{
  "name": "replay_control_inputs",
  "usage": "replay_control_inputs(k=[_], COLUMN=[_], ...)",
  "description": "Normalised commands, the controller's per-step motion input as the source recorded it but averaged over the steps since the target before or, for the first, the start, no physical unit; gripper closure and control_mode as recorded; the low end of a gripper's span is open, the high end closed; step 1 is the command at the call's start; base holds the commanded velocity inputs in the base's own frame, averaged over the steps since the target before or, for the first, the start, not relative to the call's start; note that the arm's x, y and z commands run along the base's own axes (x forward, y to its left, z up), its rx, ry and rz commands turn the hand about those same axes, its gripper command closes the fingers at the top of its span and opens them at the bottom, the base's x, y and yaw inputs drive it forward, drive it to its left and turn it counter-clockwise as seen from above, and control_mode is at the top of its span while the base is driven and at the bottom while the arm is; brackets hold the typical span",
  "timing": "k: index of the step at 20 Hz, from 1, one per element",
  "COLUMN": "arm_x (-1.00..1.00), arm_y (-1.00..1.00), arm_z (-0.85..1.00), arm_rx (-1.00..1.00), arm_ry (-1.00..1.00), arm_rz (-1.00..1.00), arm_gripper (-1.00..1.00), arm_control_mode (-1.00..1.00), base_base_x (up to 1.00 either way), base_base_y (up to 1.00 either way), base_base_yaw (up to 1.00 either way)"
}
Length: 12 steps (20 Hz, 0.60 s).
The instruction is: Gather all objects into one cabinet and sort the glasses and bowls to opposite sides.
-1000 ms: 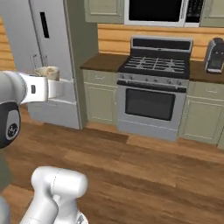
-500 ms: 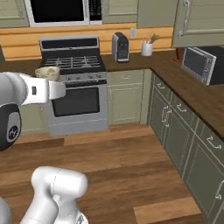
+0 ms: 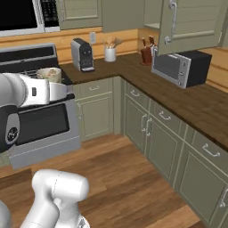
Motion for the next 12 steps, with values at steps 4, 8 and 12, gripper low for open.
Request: replay_control_inputs(k=[4,8,12], arm_x=[0.0,0.0,0.0], arm_y=[0.0,0.0,0.0], arm_z=[0.0,0.0,0.0], arm_rx=[0.0,0.0,0.0], arm_ry=[0.0,0.0,0.0], arm_rz=[0.0,0.0,0.0], arm_gripper=[1.0,1.0,1.0], arm_control_mode=[1.0,1.0,1.0], base_base_x=[1.0,1.0,1.0], base_base_y=[0.94,0.9,0.85], base_base_yaw=[-0.47,-0.46,-0.45])
